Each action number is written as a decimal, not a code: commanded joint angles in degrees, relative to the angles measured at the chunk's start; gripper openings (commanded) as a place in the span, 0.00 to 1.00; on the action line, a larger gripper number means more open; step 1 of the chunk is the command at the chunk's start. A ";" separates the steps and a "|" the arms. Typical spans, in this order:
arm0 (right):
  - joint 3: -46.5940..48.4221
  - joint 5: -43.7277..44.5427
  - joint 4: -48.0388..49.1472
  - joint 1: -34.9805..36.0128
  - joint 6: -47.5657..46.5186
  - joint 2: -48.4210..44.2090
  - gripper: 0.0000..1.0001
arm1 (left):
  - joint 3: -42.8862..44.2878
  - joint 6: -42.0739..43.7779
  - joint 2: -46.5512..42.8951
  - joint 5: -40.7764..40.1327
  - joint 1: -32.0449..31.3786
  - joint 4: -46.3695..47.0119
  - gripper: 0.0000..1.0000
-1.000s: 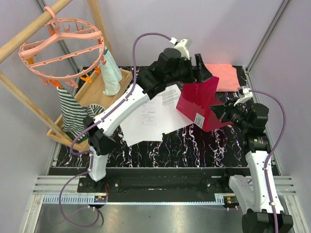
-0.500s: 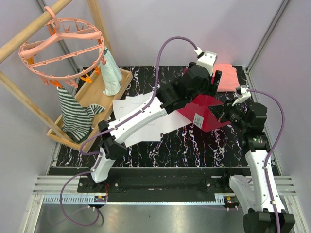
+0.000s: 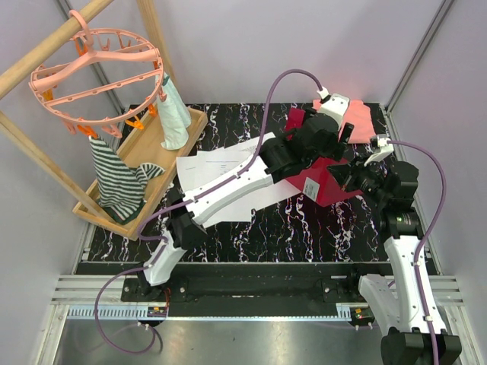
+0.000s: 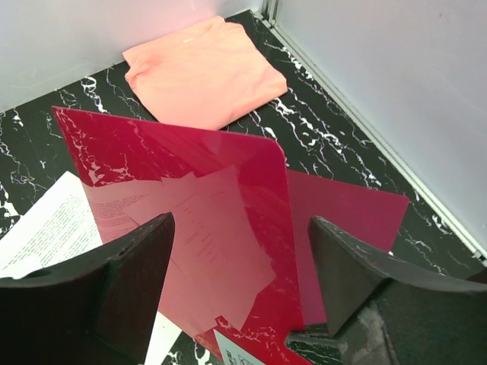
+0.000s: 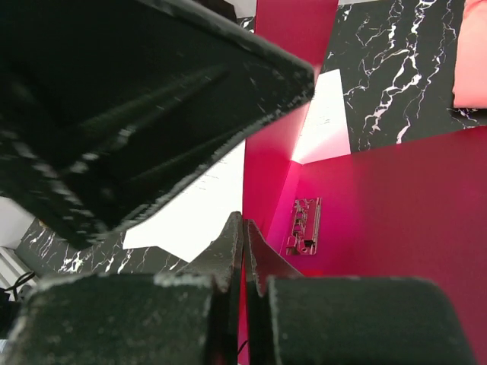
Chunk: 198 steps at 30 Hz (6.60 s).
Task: Put the files into the folder
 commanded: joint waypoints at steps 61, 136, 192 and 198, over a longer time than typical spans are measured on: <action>43.88 21.12 -39.69 2.08 28.66 34.62 0.86 | -36.74 9.03 -27.88 -8.38 -7.37 23.30 0.00; 41.32 74.82 -46.71 33.63 -18.02 36.91 0.00 | -87.54 -25.16 -67.69 34.77 27.43 21.90 0.79; 16.98 13.64 -17.98 18.70 10.37 31.64 0.92 | -77.79 -28.50 -33.69 46.64 24.89 30.77 0.99; 14.17 14.44 -17.98 12.11 11.26 31.28 0.93 | -75.42 -30.96 -27.18 46.11 22.42 34.81 0.84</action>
